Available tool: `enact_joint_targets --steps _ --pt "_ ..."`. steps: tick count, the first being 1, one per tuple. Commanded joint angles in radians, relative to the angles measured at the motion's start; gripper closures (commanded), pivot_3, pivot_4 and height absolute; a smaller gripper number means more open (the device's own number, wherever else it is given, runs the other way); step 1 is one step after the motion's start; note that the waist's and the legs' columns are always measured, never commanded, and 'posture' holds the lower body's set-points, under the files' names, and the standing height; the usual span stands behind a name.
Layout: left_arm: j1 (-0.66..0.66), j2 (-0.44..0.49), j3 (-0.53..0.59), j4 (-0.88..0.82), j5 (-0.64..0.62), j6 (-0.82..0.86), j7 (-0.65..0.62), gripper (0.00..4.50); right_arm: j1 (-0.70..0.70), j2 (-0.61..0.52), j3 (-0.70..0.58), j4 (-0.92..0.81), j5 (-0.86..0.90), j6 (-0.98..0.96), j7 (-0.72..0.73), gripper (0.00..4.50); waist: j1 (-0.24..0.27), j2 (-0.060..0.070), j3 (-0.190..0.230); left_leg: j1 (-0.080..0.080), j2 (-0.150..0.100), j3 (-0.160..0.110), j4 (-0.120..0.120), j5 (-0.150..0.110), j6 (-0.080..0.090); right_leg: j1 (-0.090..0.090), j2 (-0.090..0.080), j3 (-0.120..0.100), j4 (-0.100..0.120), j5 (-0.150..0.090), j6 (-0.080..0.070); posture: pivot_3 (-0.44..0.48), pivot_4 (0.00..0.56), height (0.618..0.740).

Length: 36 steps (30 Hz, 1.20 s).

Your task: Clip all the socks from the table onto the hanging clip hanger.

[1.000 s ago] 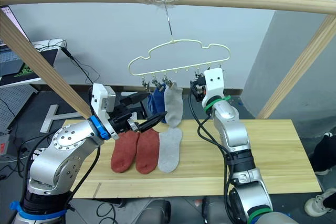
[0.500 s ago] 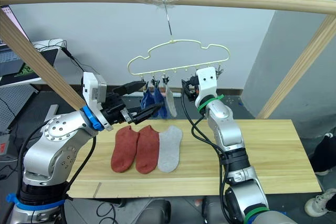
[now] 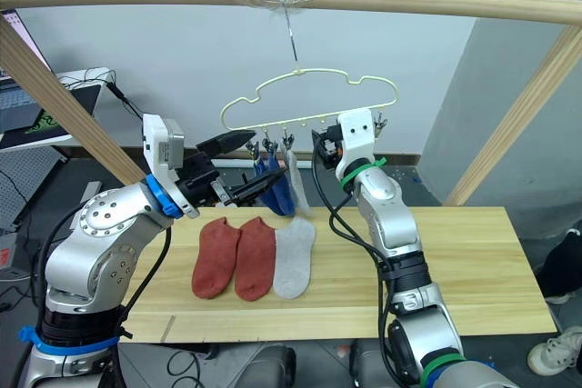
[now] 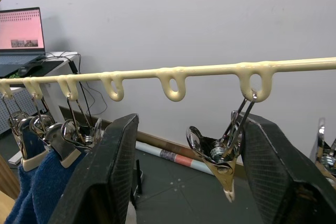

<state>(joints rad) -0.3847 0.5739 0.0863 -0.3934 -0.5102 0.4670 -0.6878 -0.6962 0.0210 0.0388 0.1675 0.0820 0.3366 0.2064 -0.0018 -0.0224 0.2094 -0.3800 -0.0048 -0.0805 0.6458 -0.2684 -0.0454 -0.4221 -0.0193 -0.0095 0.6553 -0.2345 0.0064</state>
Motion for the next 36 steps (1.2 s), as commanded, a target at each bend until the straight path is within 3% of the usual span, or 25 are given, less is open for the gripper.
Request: enact_joint_targets --steps 1,21,24,36 --pt "-0.022 -0.002 0.030 -0.016 -0.014 -0.022 0.002 0.00 -0.026 0.006 -0.010 -0.019 0.013 -0.028 -0.008 1.56 0.000 0.000 0.000 0.000 0.000 0.000 0.000 0.000 0.000 0.000 0.000 0.000 0.001 0.000 0.000 0.087 0.196 0.740" --pt "-0.036 -0.015 0.018 -0.045 -0.016 -0.005 0.029 0.00 -0.032 0.006 -0.008 -0.012 0.030 -0.013 -0.017 1.56 0.000 0.000 0.000 0.001 0.000 0.000 0.001 0.000 0.000 0.000 0.000 0.000 0.003 0.000 0.000 0.090 0.192 0.740" --pt "-0.037 -0.015 0.017 -0.045 -0.016 -0.006 0.028 0.00 -0.033 0.006 -0.009 -0.012 0.030 -0.011 -0.020 2.18 0.000 0.000 0.000 0.001 0.000 0.000 0.001 0.000 0.000 0.000 0.000 0.000 0.003 0.000 0.000 0.090 0.192 0.740" --pt "-0.031 -0.019 0.018 -0.054 -0.016 -0.009 0.025 0.00 -0.033 0.005 -0.007 -0.014 0.028 -0.009 -0.023 2.18 0.000 0.000 0.000 0.001 0.000 0.000 0.001 0.000 0.000 0.000 0.000 0.000 0.003 0.000 0.000 0.090 0.186 0.740"
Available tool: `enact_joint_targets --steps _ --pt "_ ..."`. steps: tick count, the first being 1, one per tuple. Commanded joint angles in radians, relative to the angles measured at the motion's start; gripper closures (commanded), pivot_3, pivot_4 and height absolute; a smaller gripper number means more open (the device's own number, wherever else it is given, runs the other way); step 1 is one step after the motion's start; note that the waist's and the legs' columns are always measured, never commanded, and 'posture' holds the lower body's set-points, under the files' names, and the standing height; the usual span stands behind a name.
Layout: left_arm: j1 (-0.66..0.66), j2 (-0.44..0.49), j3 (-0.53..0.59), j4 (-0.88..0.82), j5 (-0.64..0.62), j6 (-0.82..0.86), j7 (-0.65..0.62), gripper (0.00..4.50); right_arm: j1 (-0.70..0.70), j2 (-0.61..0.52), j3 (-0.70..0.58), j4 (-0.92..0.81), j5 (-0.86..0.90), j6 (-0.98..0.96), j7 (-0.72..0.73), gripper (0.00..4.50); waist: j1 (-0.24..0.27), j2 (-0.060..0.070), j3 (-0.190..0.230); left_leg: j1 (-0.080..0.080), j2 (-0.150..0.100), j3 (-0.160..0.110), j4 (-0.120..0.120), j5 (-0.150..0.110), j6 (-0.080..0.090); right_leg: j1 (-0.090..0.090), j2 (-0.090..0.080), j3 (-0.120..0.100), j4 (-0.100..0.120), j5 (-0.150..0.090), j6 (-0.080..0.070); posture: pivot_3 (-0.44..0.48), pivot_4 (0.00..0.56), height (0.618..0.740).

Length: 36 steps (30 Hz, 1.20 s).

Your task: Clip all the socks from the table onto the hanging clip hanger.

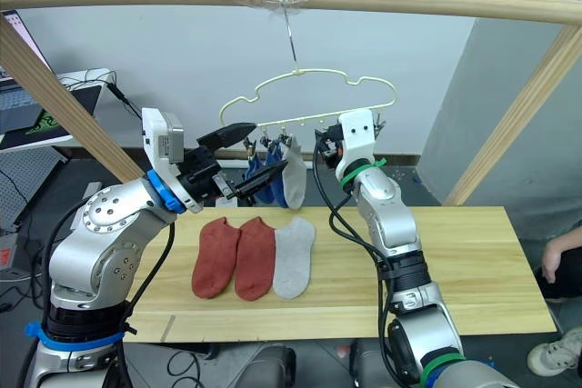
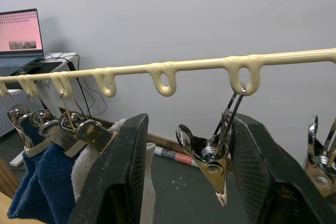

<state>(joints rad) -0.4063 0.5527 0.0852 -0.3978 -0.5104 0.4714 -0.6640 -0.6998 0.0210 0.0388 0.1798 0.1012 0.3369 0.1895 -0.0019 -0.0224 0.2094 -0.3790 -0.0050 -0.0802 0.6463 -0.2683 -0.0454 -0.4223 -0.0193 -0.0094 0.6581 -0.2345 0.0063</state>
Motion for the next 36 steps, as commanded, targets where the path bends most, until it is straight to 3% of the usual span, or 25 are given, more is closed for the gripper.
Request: enact_joint_targets --steps 1,12,17,20,31,36 --pt "-0.008 0.002 0.019 -0.050 -0.016 -0.013 0.002 0.00 -0.029 0.005 -0.007 -0.026 0.009 -0.009 -0.007 2.18 0.000 0.000 0.000 0.000 0.000 0.000 0.000 0.000 0.000 0.000 0.000 0.000 0.000 0.000 0.000 0.090 0.186 0.740" --pt "-0.013 -0.002 0.017 -0.045 -0.014 -0.016 0.000 0.00 -0.034 0.006 -0.010 -0.023 0.012 -0.010 -0.010 2.18 0.000 0.000 0.000 0.000 0.000 0.000 0.000 0.000 0.000 0.000 0.000 0.000 0.000 0.000 0.000 0.089 0.179 0.740" --pt "-0.010 -0.005 0.015 -0.050 -0.013 -0.015 0.004 0.00 -0.033 0.005 -0.011 -0.023 0.011 -0.005 -0.014 3.81 0.000 0.000 0.000 0.000 0.000 0.000 0.000 0.000 0.000 0.000 0.000 0.000 0.000 0.000 0.000 0.089 0.179 0.740" --pt "-0.008 -0.006 0.015 -0.052 -0.013 -0.014 0.005 0.00 -0.033 0.004 -0.011 -0.024 0.011 -0.004 -0.015 4.48 0.000 0.000 0.000 0.000 0.000 0.000 0.000 0.000 0.000 0.000 0.000 0.000 0.000 0.000 0.000 0.089 0.179 0.740" --pt "0.016 -0.007 -0.003 -0.047 -0.011 0.023 0.016 0.00 -0.035 -0.011 -0.013 -0.028 0.014 0.009 -0.002 4.48 0.000 0.000 0.000 0.000 0.000 0.000 0.000 0.000 0.000 0.000 0.000 0.000 0.000 0.000 0.000 0.084 0.189 0.740" --pt "0.100 -0.001 -0.072 -0.005 0.097 0.007 0.044 0.00 -0.040 -0.038 -0.020 -0.041 0.045 0.056 0.050 4.48 -0.001 0.000 0.000 0.001 0.000 0.001 0.000 0.000 0.000 0.000 0.000 0.000 0.001 0.000 0.000 0.063 0.195 0.740"
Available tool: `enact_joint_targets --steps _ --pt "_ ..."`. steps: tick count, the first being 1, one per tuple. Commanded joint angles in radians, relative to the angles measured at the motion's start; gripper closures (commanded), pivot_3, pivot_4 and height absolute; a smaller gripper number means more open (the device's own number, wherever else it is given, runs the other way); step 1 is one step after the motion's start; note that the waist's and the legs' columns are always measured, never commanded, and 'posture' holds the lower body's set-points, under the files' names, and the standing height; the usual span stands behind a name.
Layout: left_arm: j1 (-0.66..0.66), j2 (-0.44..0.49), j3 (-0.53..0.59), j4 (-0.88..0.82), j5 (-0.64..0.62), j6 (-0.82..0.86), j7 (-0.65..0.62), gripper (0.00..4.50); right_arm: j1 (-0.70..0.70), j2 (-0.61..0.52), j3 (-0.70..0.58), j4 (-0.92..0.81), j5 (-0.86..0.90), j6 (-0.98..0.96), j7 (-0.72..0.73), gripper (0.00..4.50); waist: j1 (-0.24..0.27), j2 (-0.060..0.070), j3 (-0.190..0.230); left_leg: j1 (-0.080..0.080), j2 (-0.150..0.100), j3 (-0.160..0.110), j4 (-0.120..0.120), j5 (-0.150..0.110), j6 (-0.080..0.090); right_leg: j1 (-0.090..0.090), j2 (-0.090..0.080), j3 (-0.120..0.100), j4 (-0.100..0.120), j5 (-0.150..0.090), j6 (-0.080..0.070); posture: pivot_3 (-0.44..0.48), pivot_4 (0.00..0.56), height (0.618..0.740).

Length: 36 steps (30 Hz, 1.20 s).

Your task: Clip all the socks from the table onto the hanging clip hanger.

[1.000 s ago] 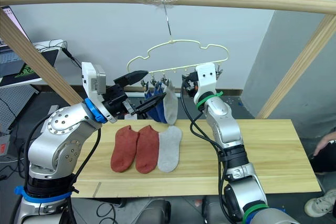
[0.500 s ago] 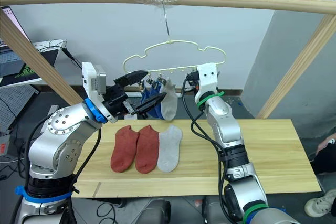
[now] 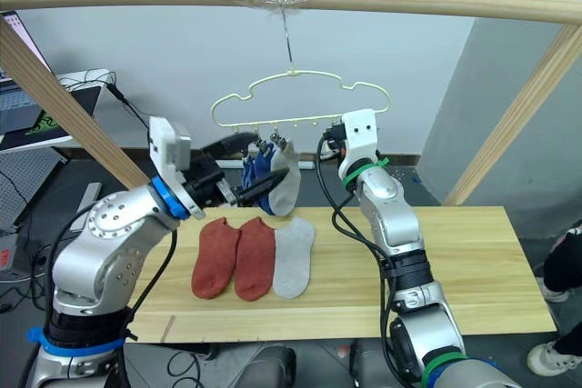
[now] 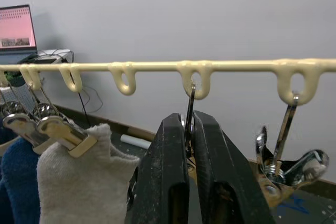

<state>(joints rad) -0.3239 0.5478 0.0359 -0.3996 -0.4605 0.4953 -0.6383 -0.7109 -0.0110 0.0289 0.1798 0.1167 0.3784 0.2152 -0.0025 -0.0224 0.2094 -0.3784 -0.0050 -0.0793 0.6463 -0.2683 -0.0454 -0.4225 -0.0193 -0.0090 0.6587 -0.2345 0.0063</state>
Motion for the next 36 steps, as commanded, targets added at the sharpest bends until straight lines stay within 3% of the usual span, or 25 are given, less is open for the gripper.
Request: enact_joint_targets --steps 1,5,11,23,26,36 --pt "0.039 -0.010 -0.036 0.023 0.078 -0.037 0.038 0.00 -0.030 -0.017 -0.009 -0.045 0.032 0.025 0.037 4.48 0.000 0.000 0.000 0.000 0.000 0.000 0.000 0.000 0.000 0.000 0.000 0.000 0.000 0.000 0.000 0.063 0.195 0.740" --pt "0.099 -0.083 -0.129 0.182 0.186 -0.104 0.080 0.00 -0.031 -0.063 -0.009 -0.065 0.043 0.054 0.078 4.48 0.000 0.002 0.001 0.001 0.000 0.000 0.000 0.000 0.000 0.000 0.000 0.000 0.001 0.000 0.000 0.045 0.200 0.740" --pt "0.043 -0.229 -0.241 0.512 0.350 -0.208 0.173 0.00 -0.009 -0.063 -0.013 -0.101 0.054 0.107 0.071 4.48 -0.001 0.002 0.001 0.000 -0.001 0.000 0.001 0.000 0.001 0.000 0.000 -0.001 0.001 0.000 0.000 0.025 0.209 0.740" --pt "-0.033 -0.325 -0.245 0.903 0.441 -0.271 0.193 0.00 0.023 -0.047 -0.013 -0.170 0.055 0.174 0.043 4.48 -0.023 0.002 0.001 0.001 -0.001 0.000 0.001 0.000 0.001 0.000 -0.001 -0.001 0.003 0.000 0.000 -0.016 0.224 0.740" --pt "-0.032 -0.332 -0.261 0.949 0.447 -0.297 0.145 0.58 0.027 -0.044 -0.013 -0.182 0.058 0.186 0.035 4.50 -0.025 0.002 0.001 0.002 -0.001 0.000 0.001 0.001 0.002 0.001 -0.001 -0.002 0.003 0.000 0.000 -0.020 0.225 0.740" --pt "-0.002 -0.327 -0.270 0.919 0.472 -0.324 0.104 3.52 0.029 -0.050 -0.015 -0.193 0.063 0.206 0.035 4.50 -0.027 0.002 0.001 0.003 -0.001 0.001 0.001 0.001 0.002 0.001 -0.001 -0.001 0.004 0.000 0.000 -0.022 0.223 0.740"
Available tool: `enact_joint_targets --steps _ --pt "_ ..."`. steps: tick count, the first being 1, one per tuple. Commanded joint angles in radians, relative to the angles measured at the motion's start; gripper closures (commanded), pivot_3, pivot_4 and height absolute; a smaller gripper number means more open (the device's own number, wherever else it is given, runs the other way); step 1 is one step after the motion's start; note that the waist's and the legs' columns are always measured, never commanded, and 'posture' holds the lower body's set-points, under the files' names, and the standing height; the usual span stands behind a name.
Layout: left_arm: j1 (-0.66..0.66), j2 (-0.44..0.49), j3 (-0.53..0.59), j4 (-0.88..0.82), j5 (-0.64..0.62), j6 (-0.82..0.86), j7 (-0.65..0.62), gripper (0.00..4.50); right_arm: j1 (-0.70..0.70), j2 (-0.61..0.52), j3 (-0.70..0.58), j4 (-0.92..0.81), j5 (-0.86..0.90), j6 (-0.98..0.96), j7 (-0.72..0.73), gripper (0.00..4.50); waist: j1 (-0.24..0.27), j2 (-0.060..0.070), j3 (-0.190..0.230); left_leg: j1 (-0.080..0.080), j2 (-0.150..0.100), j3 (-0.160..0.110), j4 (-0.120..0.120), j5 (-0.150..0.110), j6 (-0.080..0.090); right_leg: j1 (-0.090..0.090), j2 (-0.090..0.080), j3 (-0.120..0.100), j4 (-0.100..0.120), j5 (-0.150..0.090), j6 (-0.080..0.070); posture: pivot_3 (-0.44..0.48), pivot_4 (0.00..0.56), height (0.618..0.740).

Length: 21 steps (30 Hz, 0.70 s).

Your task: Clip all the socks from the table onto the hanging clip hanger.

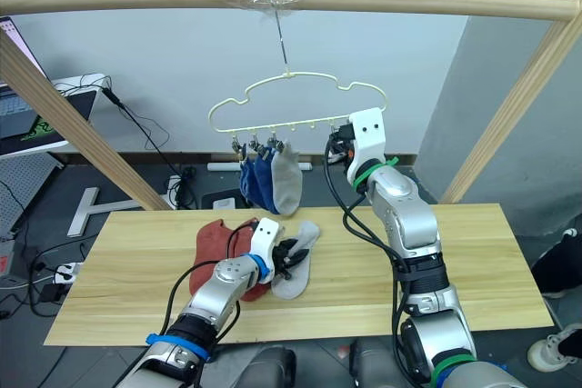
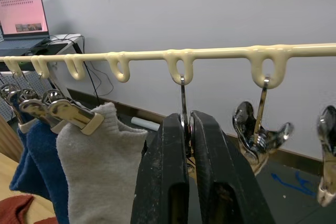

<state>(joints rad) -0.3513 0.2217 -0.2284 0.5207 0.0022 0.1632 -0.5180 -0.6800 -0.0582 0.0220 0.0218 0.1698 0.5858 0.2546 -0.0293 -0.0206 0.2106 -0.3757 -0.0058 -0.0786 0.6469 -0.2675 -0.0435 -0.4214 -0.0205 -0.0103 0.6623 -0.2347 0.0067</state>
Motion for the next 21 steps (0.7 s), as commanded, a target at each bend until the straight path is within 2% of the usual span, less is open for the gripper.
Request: enact_joint_targets --steps 1,3,4,9,14,18,21 --pt "0.028 -0.001 -0.006 -0.004 0.010 0.008 -0.017 3.83 0.000 -0.004 -0.008 -0.036 0.010 -0.002 -0.004 4.50 0.000 0.000 0.000 0.000 0.000 0.000 0.000 0.000 0.000 0.000 0.000 0.000 0.000 0.000 0.000 -0.013 0.214 0.740" --pt "0.043 -0.008 0.009 -0.047 -0.015 0.000 -0.026 4.44 -0.004 -0.005 -0.014 -0.035 0.020 0.006 0.000 4.50 0.000 0.000 0.000 0.000 0.000 0.000 0.000 0.000 0.000 0.000 0.000 0.000 0.000 0.000 0.000 -0.013 0.214 0.740" --pt "0.050 -0.015 0.019 -0.071 -0.029 -0.002 -0.028 4.48 -0.006 -0.006 -0.019 -0.034 0.026 0.011 0.001 4.50 -0.001 0.000 0.000 0.000 0.000 0.000 0.000 0.000 0.000 0.000 0.000 0.000 0.000 0.000 0.000 -0.010 0.206 0.740" --pt "0.086 -0.057 0.094 -0.261 -0.159 0.006 -0.071 4.48 -0.033 -0.039 -0.054 -0.032 0.079 0.080 0.034 4.50 0.003 0.000 0.000 -0.002 0.000 -0.002 0.000 0.000 0.000 -0.001 -0.001 0.000 -0.001 0.000 0.000 -0.010 0.199 0.740" --pt "0.114 -0.061 0.134 -0.443 -0.227 0.018 -0.078 4.48 -0.073 -0.049 -0.150 -0.044 0.213 0.296 0.025 4.50 0.001 0.000 0.000 -0.002 0.000 -0.002 0.000 0.000 0.000 0.000 -0.001 0.000 -0.001 0.000 0.000 -0.011 0.191 0.740" --pt "0.111 -0.034 0.118 -0.550 -0.220 0.003 -0.088 4.48 -0.133 -0.033 -0.290 -0.046 0.360 0.524 -0.020 4.50 0.002 0.000 0.000 -0.003 0.000 -0.002 0.000 0.000 0.000 0.000 -0.001 0.001 -0.001 0.000 0.000 -0.007 0.181 0.740" --pt "0.092 -0.027 0.095 -0.572 -0.206 -0.010 -0.091 4.48 -0.172 -0.011 -0.359 -0.045 0.422 0.608 -0.068 4.50 0.003 0.000 0.000 -0.003 0.000 -0.002 0.000 0.000 0.000 0.000 0.000 0.001 -0.001 0.000 0.000 -0.006 0.182 0.740"
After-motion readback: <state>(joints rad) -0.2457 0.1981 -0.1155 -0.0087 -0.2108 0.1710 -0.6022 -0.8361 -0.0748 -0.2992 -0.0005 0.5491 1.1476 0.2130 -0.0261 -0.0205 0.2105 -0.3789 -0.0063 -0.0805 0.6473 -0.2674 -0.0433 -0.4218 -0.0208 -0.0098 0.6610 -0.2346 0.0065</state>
